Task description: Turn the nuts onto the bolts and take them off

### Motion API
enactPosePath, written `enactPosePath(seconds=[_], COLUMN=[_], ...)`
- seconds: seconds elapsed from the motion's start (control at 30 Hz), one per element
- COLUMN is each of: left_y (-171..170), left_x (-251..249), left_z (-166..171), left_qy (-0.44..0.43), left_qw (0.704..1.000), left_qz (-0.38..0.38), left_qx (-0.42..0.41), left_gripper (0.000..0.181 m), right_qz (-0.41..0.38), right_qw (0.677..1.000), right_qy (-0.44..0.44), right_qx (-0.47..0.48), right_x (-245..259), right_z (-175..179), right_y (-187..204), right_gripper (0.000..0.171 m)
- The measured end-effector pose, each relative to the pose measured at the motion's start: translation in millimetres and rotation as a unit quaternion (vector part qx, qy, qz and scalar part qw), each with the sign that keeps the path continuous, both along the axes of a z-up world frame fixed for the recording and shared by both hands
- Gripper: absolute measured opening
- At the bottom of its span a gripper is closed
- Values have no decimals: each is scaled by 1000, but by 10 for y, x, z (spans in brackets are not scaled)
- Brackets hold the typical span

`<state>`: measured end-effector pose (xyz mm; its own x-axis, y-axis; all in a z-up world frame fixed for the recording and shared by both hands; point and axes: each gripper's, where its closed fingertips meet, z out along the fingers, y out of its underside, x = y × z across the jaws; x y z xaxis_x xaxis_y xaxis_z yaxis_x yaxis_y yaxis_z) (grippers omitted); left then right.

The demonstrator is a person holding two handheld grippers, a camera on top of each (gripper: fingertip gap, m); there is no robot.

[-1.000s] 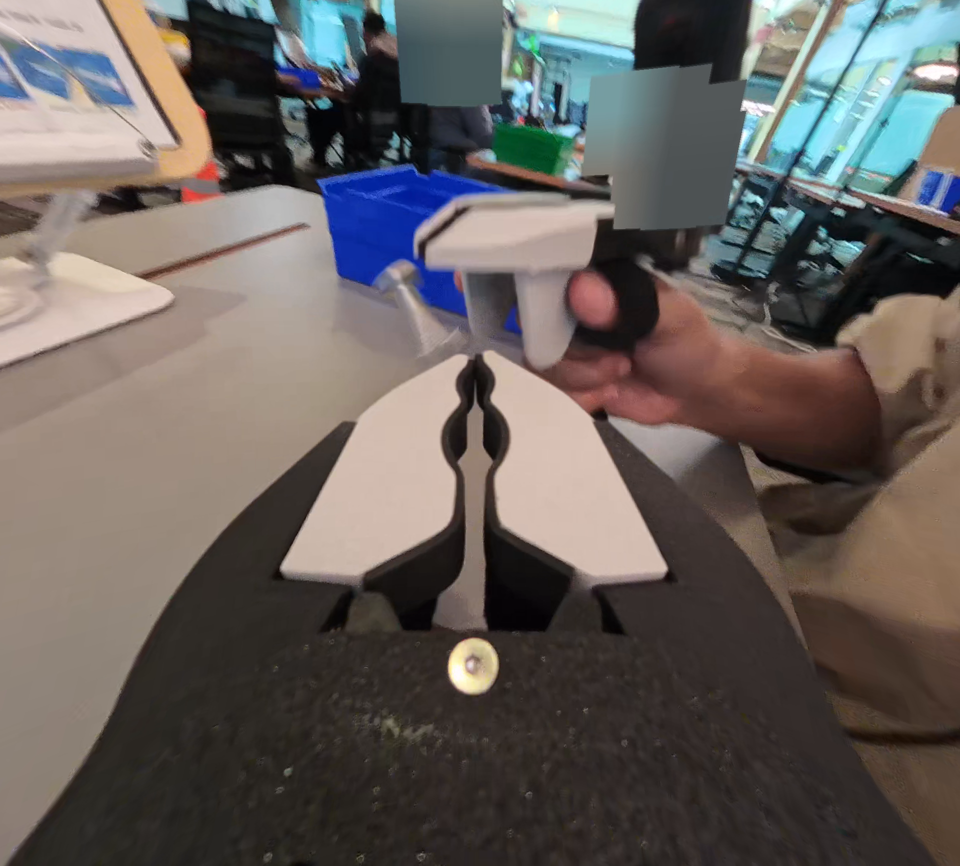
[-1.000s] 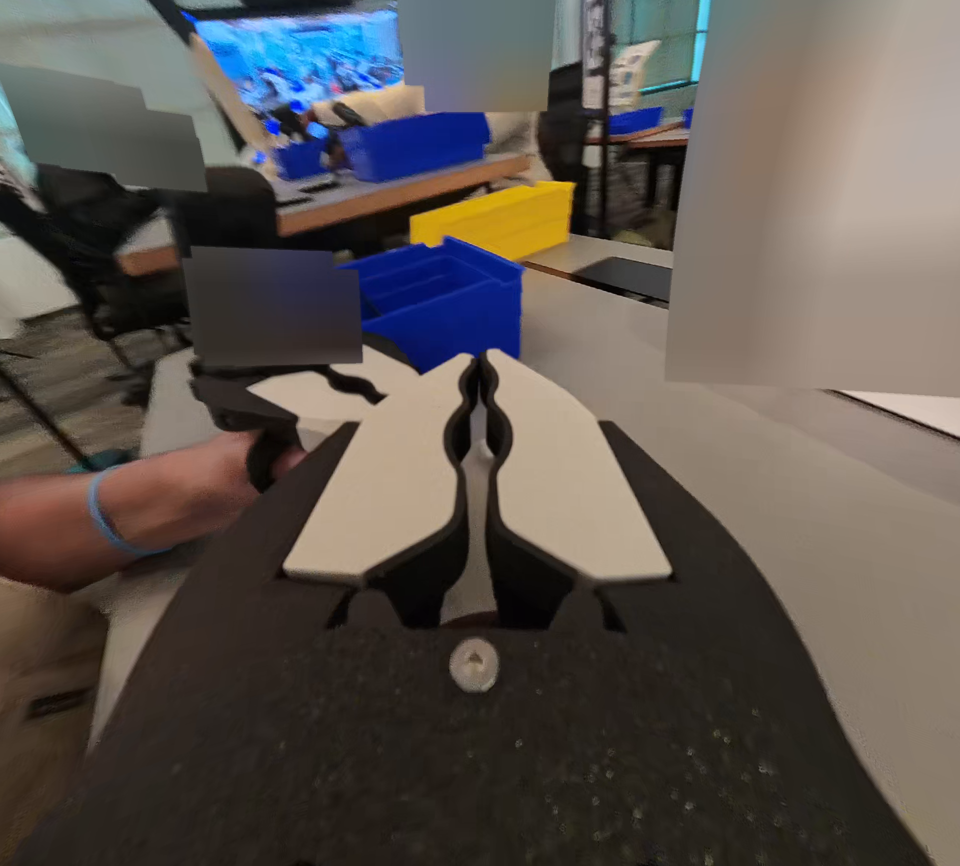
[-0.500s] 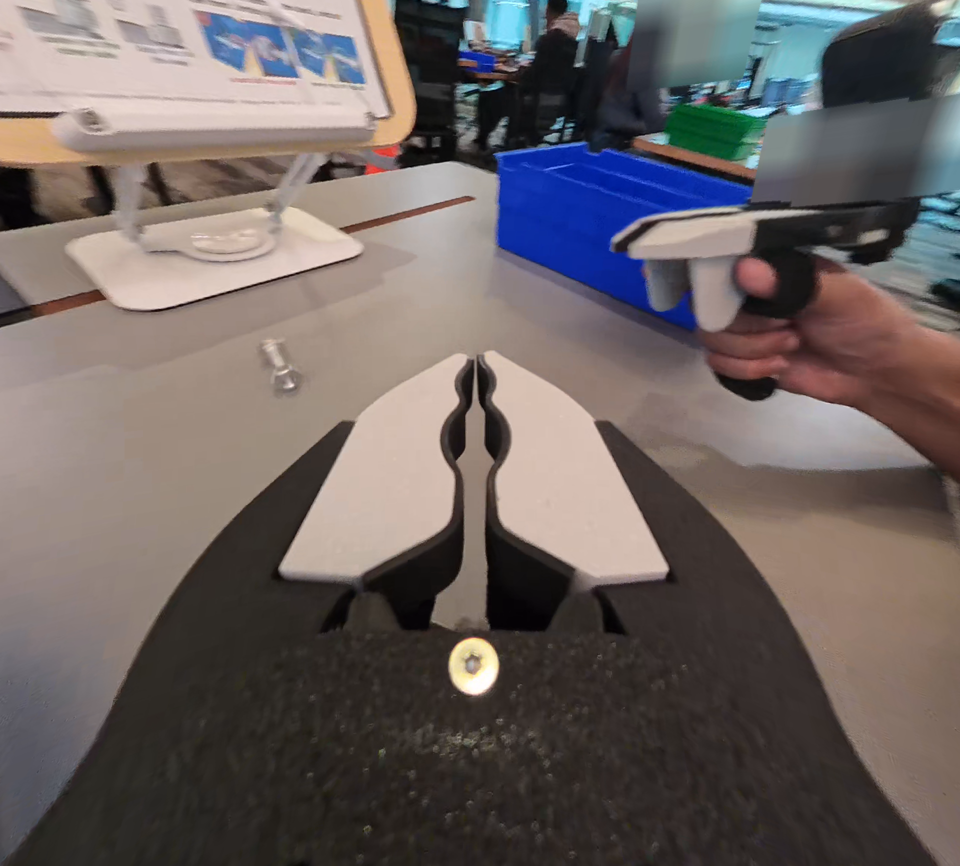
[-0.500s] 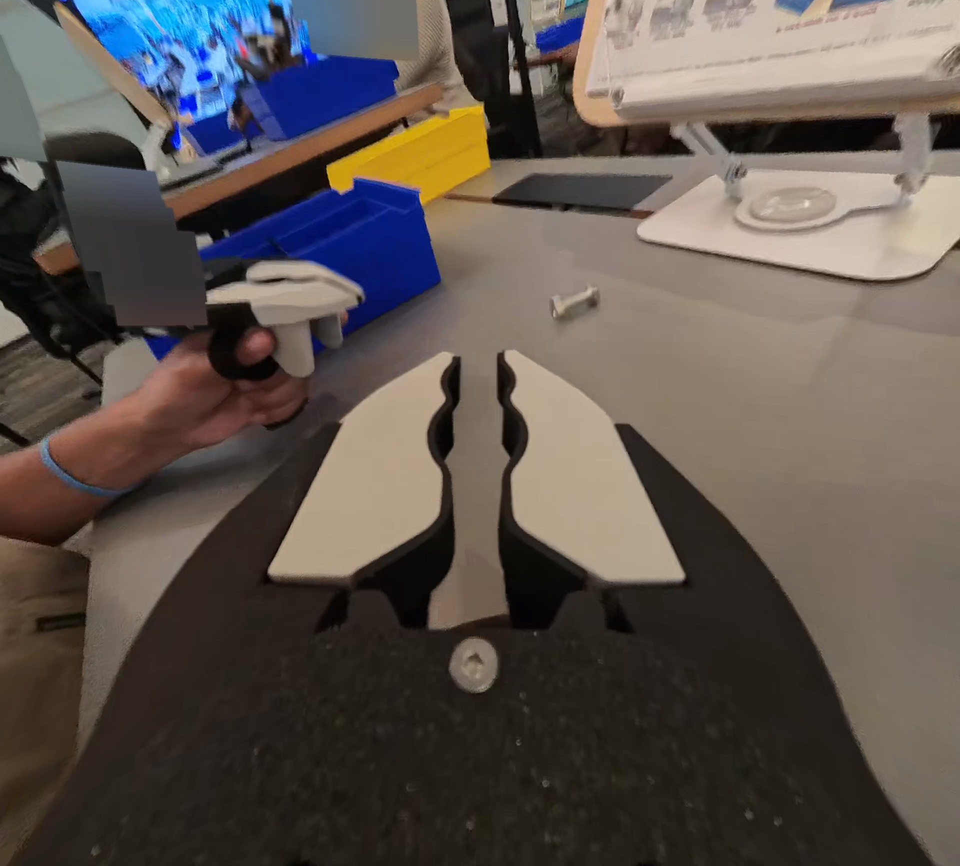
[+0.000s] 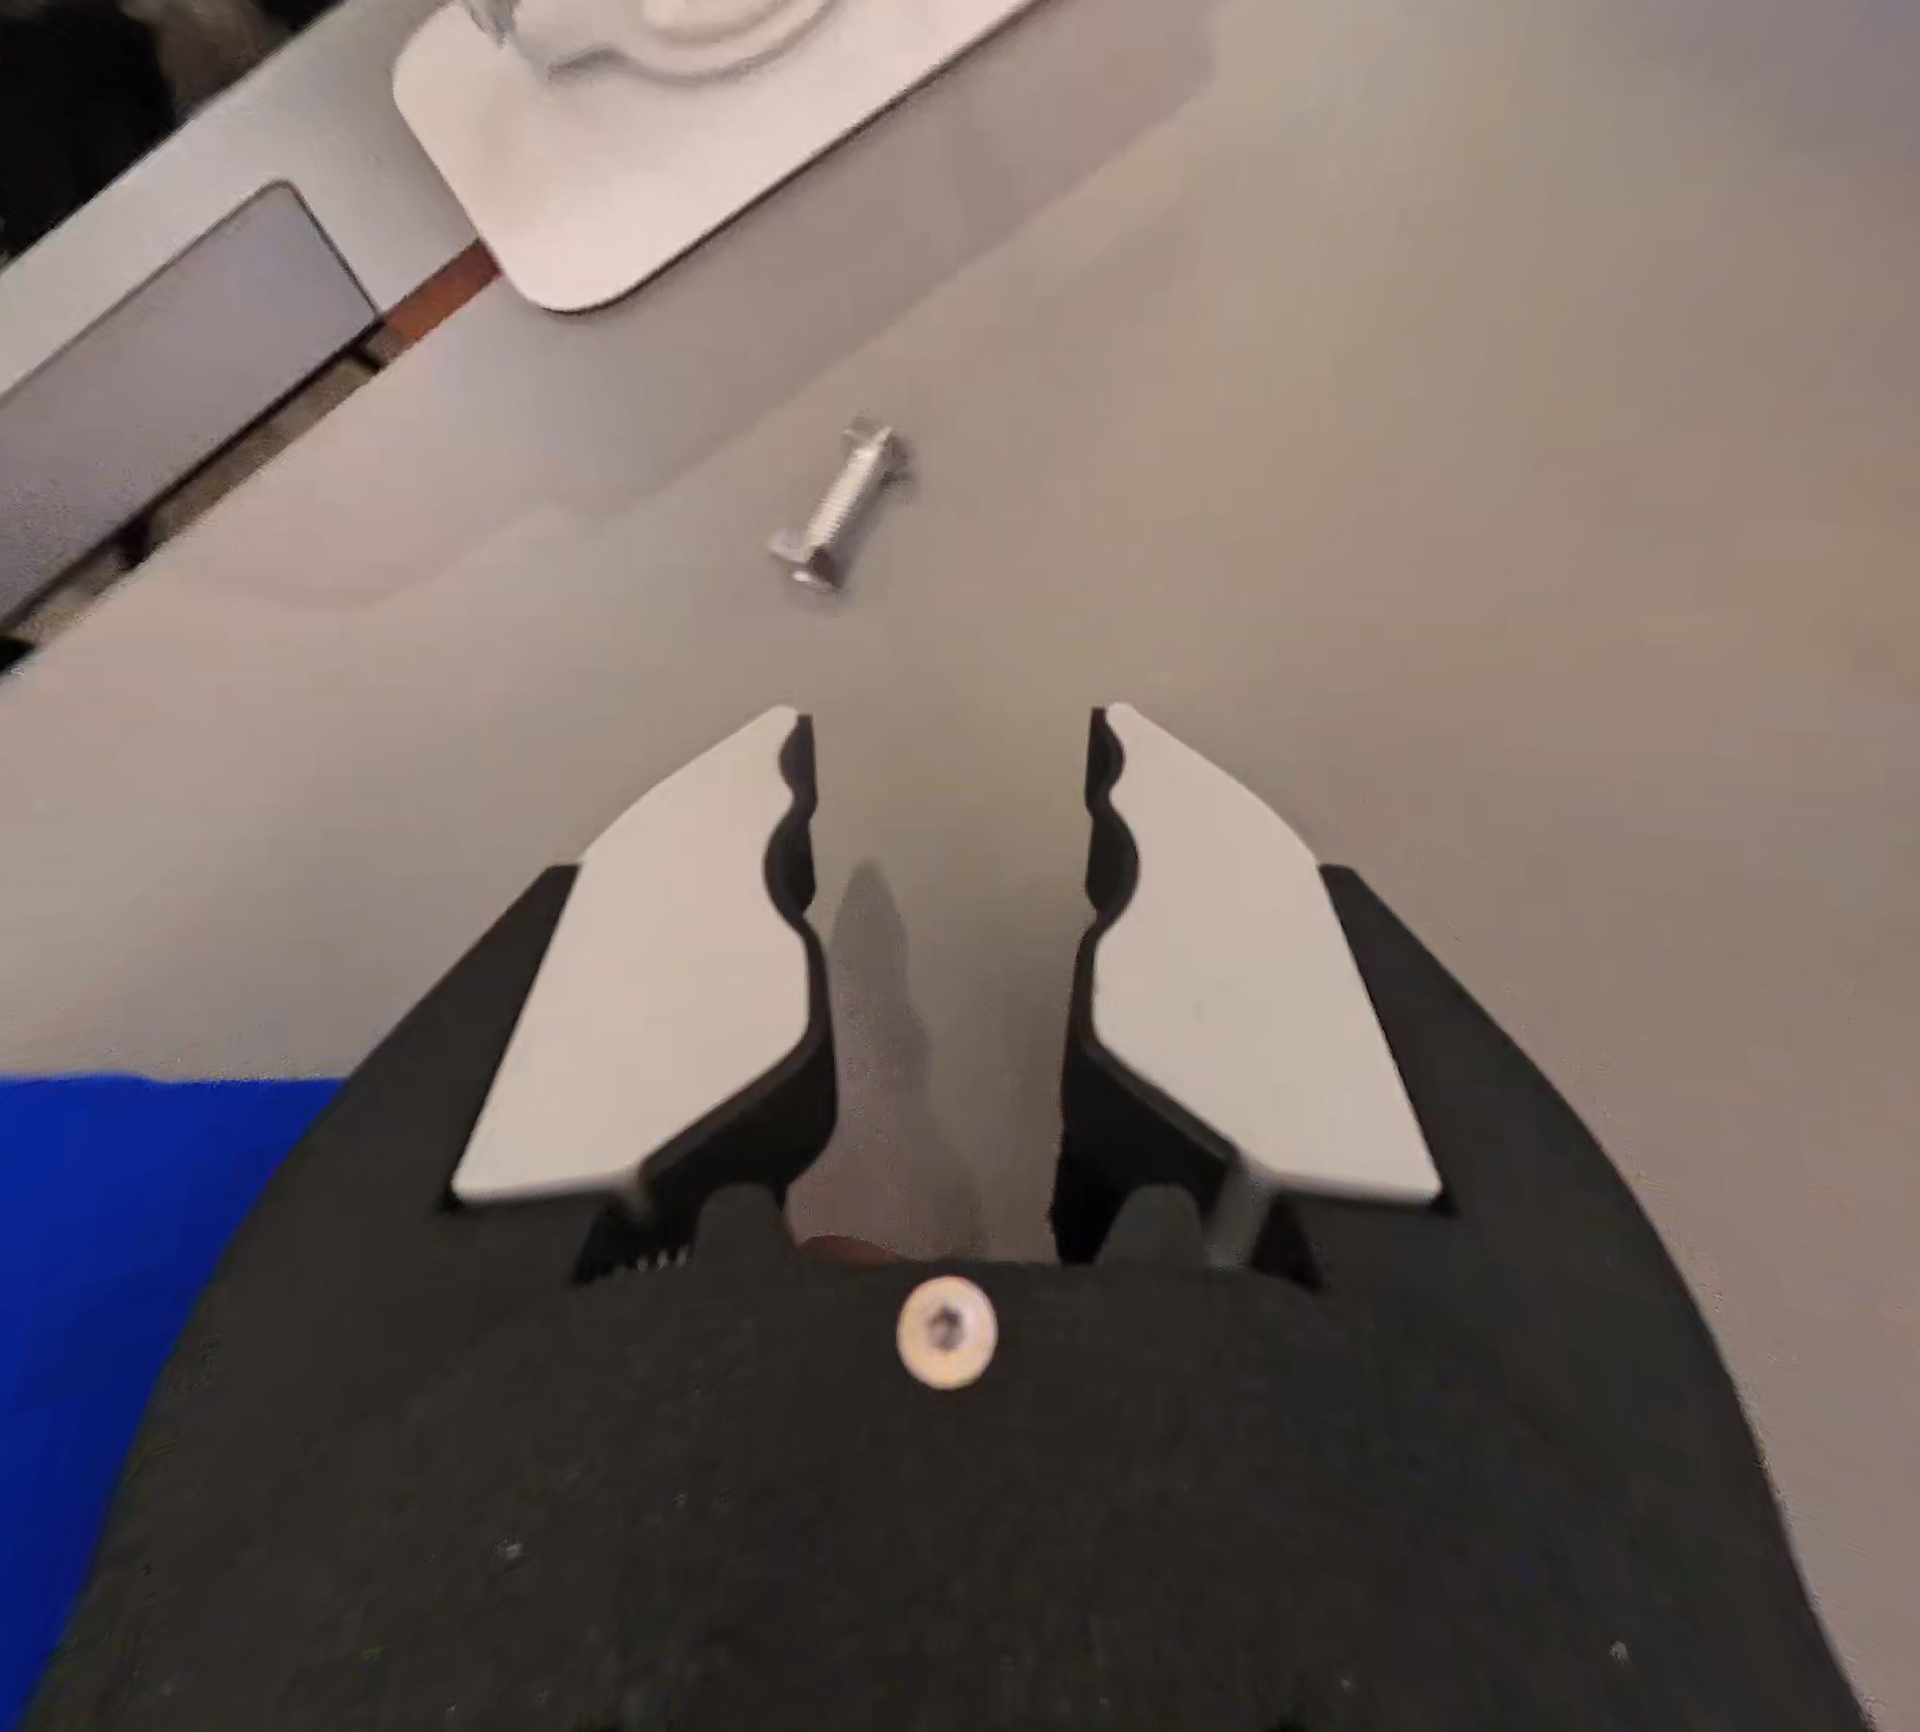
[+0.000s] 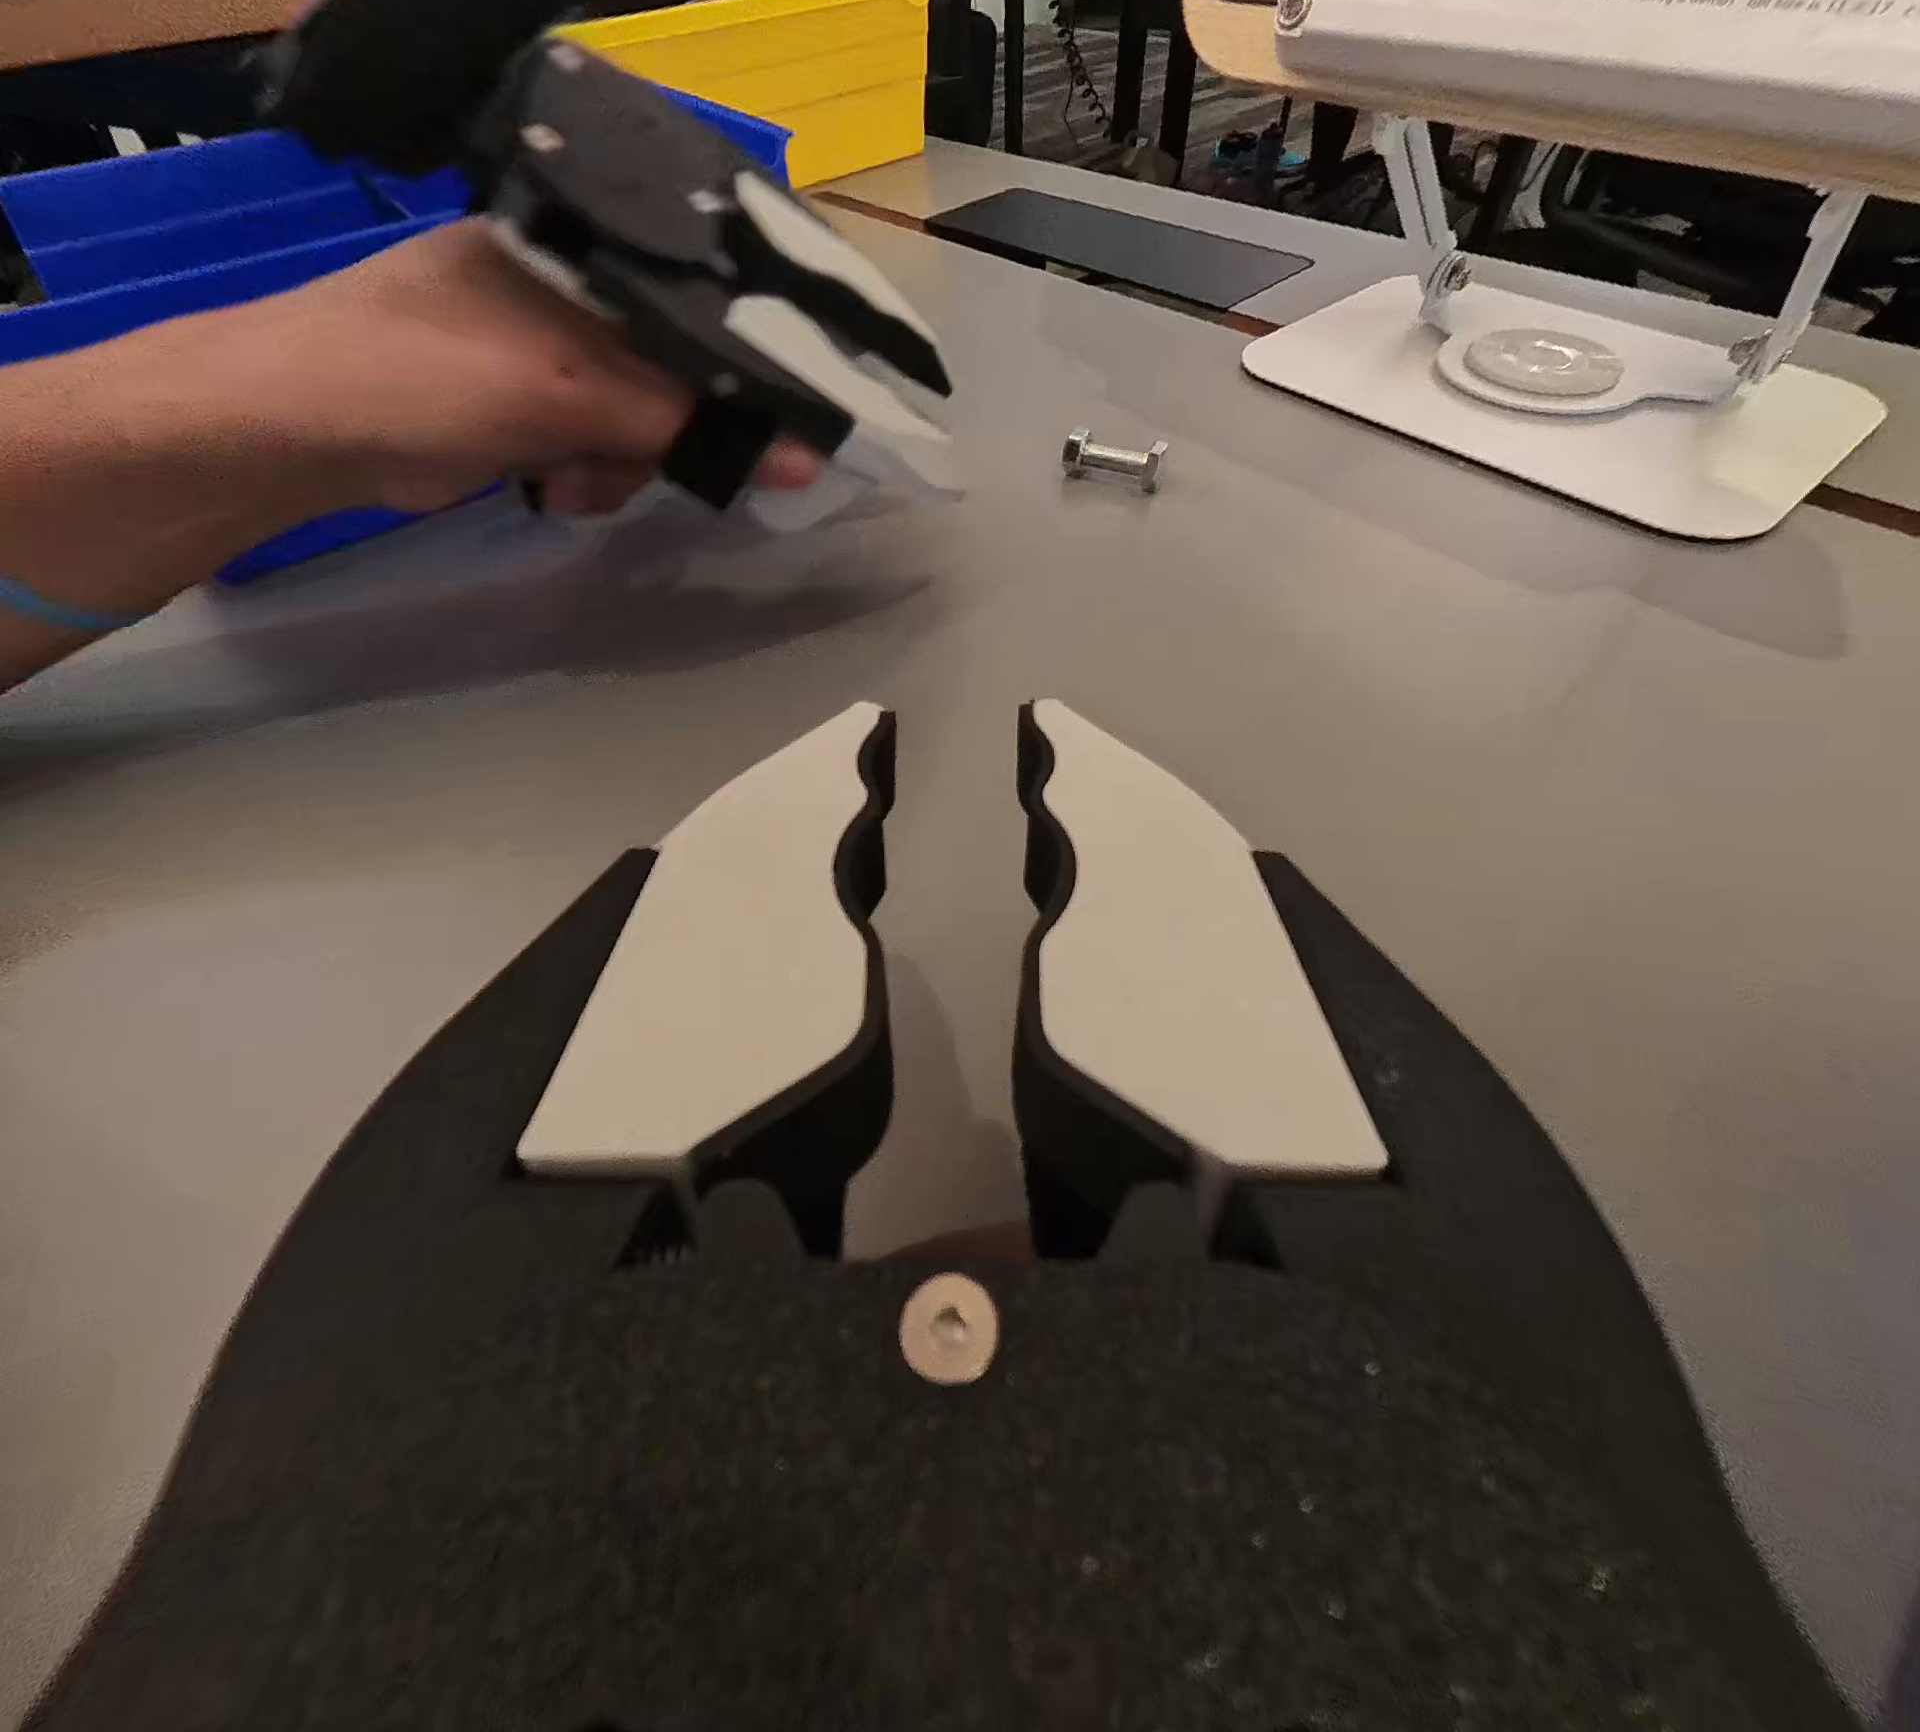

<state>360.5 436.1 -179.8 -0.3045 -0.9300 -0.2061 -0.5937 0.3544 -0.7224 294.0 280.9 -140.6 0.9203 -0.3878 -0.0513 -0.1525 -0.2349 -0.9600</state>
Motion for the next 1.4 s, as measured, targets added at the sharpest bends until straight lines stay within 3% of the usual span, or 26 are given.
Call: enactPosePath(seconds=[0.17,0.3,0.43,0.53,0.7,0.83,0.9,0.97,1.1,1.33,1.4], left_y=[223,177,264,246,163,-206,-589,-876,-922,-1050,-1064], left_x=[459,559,586,613,488,221,-1,-299,-603,-901,-933], left_z=[47,-176,-371,-387,-386,-228,70,350,437,793,780], left_qy=[81,169,231,240,235,157,68,4,-29,-80,-84], left_qw=[990,979,963,958,953,965,967,951,943,866,869], left_qz=[-28,-86,-112,-133,-168,-203,-242,-276,-271,-302,-304], left_qx=[115,69,86,82,96,50,-35,-138,-189,-390,-381], left_gripper=[43,46,50,20,18,18,18,18,18,18,18], right_qz=[8,23,34,42,38,42,58,75,75,132,157], right_qw=[999,997,992,985,984,986,982,977,976,959,947], right_qy=[18,42,84,118,125,123,129,130,155,178,196], right_qx=[26,56,92,118,120,108,122,150,135,175,201], right_x=[-24,-63,-73,-66,-37,-25,-17,12,108,-169,-256], right_z=[67,131,181,209,200,176,240,360,327,404,472], right_y=[-17,-25,-48,-72,-98,-107,-124,-156,-154,269,359], right_gripper=[19,18,16,16,15,19,23,23,28,37,31])
